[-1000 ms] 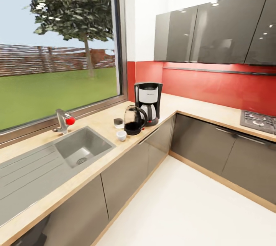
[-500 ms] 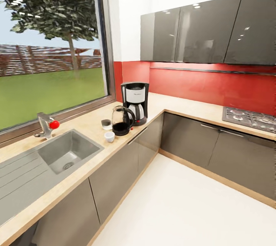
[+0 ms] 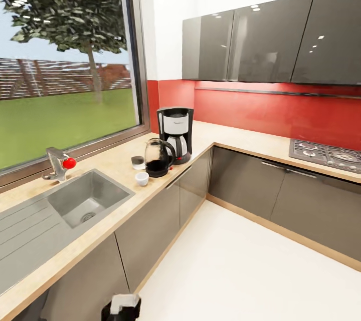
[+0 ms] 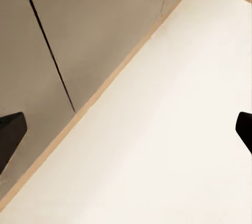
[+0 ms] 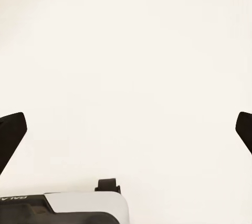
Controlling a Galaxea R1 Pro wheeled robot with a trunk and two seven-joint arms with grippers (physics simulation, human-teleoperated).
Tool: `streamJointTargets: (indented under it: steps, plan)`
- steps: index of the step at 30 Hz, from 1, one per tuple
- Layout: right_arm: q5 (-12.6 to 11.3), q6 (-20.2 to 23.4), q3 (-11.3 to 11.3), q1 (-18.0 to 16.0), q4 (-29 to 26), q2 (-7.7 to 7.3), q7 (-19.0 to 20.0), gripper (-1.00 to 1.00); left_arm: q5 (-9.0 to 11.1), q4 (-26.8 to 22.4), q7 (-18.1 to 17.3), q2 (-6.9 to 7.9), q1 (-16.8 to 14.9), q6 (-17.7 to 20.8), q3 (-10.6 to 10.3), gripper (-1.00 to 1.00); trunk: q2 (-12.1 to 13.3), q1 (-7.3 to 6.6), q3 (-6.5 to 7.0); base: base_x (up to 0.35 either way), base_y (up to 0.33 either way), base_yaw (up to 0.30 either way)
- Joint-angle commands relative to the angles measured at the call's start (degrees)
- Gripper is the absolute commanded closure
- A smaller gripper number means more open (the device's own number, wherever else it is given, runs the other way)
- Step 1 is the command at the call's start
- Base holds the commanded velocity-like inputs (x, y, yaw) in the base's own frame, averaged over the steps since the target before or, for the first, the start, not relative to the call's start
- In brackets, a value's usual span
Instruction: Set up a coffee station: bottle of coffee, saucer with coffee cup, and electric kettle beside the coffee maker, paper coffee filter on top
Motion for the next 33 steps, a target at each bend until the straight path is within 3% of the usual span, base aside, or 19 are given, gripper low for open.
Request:
streamJointTargets:
  steps: [1, 5, 9, 13, 16, 18, 19, 23, 24, 25, 26, 27, 28, 30, 33]
  plan:
    - [0.0, -0.1, -0.1, 0.0, 0.0, 0.01, 0.0, -1.00, -0.2, -2.4, -0.1, -0.36, -1.0, -0.1, -0.5, -1.00, -0.1, 0.03, -0.13, 0.000, 0.000, 0.000]
    - [0.0, -0.2, -0.1, 0.0, 0.0, 0.01, -0.1, -1.00, -0.2, -8.9, -0.3, -1.45, -7.3, 0.0, -1.3, -1.00, -0.1, 0.03, -0.13, 0.000, 0.000, 0.000]
    - [0.1, -0.2, -0.1, 0.0, 0.0, 0.01, -0.1, -1.00, 0.0, -10.7, -1.8, -3.47, -14.2, 0.7, -1.5, -1.00, -0.1, 0.03, -0.13, 0.000, 0.000, 0.000]
    - [0.1, -0.2, -0.1, 0.0, 0.1, 0.01, -0.1, -1.00, 0.0, -11.4, -4.6, -6.24, -20.4, 6.0, -1.8, -1.00, -0.1, 0.03, -0.13, 0.000, 0.000, 0.000]
    - [0.1, -0.2, -0.1, 0.0, 0.1, 0.01, -0.1, -1.00, 0.3, -14.0, -6.6, -6.61, -24.9, 13.2, -3.8, -1.00, -0.1, 0.03, -0.13, 0.000, 0.000, 0.000]
    - [0.1, -0.2, -0.1, 0.0, 0.1, 0.01, -0.1, -1.00, 2.4, -18.2, -7.2, -6.61, -27.7, 19.9, -4.7, -1.00, -0.1, 0.03, -0.13, 0.000, 0.000, 0.000]
    - [0.1, -0.2, -0.1, 0.0, 0.1, 0.01, -0.1, -1.00, 8.0, -22.9, -7.2, -6.61, -32.2, 29.0, -5.2, -1.00, -0.1, 0.03, -0.13, 0.000, 0.000, 0.000]
    - [0.1, -0.1, -0.1, 0.0, 0.1, 0.01, -0.1, -1.00, 9.9, -24.1, -5.4, -6.61, -38.4, 35.0, -5.3, -1.00, -0.1, 0.03, -0.13, 0.000, 0.000, 0.000]
    - [0.1, -0.1, 0.0, 0.0, 0.2, 0.04, -0.1, -1.00, 8.7, -24.5, -1.7, -6.27, -39.8, 35.7, -5.3, -1.00, -0.1, 0.03, -0.13, 0.000, 0.000, 0.000]
    - [0.1, -0.1, 0.0, 0.0, 0.2, 0.04, 0.1, -1.00, 6.6, -24.8, 0.1, -3.43, -39.8, 36.4, -5.4, -1.00, -0.1, 0.03, -0.13, 0.000, 0.000, 0.000]
    - [0.2, -0.1, 0.0, 0.0, 0.1, 0.03, 0.2, -1.00, 5.7, -24.9, 0.6, -1.80, -39.7, 36.7, -5.4, -1.00, -0.1, 0.03, -0.13, 0.000, 0.000, 0.000]
    - [0.3, -0.1, 0.1, 0.0, 0.1, -0.04, 0.3, -1.00, 4.7, -24.7, 0.3, 4.74, -39.6, 36.7, -5.4, -1.00, -0.1, 0.03, -0.13, 0.000, 0.000, 0.000]
    - [0.3, -0.1, 0.1, 0.0, 0.1, -0.06, 0.1, -1.00, 4.4, -24.6, -1.1, 6.34, -39.4, 36.6, -5.3, -1.00, -0.1, 0.03, -0.13, 0.000, 0.000, 0.000]
    - [0.2, -0.2, 0.0, 0.0, 0.1, -0.02, 0.0, -1.00, 4.1, -24.6, -2.4, 7.49, -39.2, 36.4, -5.1, -1.00, -0.1, 0.03, -0.13, 0.000, 0.000, 0.000]
    - [0.2, -0.2, 0.0, 0.0, 0.2, 0.00, 0.0, -1.00, 3.7, -24.5, -3.1, 8.10, -39.1, 36.5, -5.1, -1.00, -0.1, 0.03, -0.13, 0.000, 0.000, 0.000]
